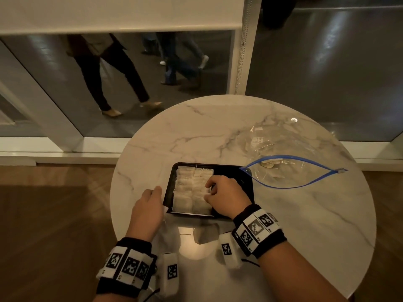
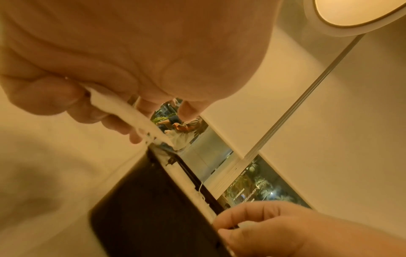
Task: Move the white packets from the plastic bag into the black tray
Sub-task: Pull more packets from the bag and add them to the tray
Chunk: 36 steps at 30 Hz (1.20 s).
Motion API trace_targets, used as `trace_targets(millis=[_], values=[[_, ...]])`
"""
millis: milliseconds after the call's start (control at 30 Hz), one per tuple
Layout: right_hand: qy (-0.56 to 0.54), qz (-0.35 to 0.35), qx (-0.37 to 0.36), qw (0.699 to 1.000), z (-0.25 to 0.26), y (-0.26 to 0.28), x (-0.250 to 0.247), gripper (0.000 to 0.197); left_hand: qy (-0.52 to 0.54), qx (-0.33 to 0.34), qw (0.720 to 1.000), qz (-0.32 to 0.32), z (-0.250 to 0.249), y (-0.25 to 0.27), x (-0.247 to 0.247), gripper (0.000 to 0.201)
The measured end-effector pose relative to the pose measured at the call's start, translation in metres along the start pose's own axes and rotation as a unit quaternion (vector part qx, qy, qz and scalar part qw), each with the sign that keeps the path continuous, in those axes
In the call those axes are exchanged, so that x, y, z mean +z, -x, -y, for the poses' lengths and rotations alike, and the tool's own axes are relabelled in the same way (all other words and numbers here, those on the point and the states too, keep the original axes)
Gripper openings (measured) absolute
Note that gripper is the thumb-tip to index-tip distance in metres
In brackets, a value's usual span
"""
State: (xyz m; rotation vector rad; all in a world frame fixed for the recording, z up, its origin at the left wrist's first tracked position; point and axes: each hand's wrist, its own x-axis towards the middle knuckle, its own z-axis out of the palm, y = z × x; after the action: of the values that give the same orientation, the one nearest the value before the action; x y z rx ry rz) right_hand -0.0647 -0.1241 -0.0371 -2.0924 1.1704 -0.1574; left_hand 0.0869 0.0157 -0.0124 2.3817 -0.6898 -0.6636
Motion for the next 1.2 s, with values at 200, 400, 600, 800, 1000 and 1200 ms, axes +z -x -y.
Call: trace_targets(millis=[200, 400, 600, 800, 1000, 1200], values=[[-0.156, -0.055, -0.021, 0.986, 0.004, 0.015, -0.021, 0.013, 0.136, 0.052, 0.988, -0.055, -0.01, 0.014, -0.021, 0.037], [-0.31, 0.082, -0.077, 0.944, 0.02, 0.038, -0.034, 0.02, 0.343, 0.068, 0.936, 0.023, -0.047, 0.037, -0.008, 0.024], [-0.342, 0.032, -0.063, 0.937, 0.014, 0.041, -0.045, 0.011, 0.37, 0.091, 0.924, 0.042, -0.053, 0.041, 0.014, 0.011], [-0.338, 0.035, -0.055, 0.939, 0.01, 0.04, -0.049, 0.012, 0.422, 0.078, 0.9, 0.069, -0.056, 0.037, 0.022, 0.014], [-0.319, -0.002, -0.001, 0.948, 0.0, 0.024, -0.053, 0.003, 0.276, 0.137, 0.951, 0.0, -0.046, 0.026, 0.029, 0.017], [-0.008, -0.053, -0.003, 0.999, -0.01, -0.008, -0.059, 0.007, -0.171, 0.251, 0.952, 0.043, -0.035, 0.03, 0.042, 0.035]])
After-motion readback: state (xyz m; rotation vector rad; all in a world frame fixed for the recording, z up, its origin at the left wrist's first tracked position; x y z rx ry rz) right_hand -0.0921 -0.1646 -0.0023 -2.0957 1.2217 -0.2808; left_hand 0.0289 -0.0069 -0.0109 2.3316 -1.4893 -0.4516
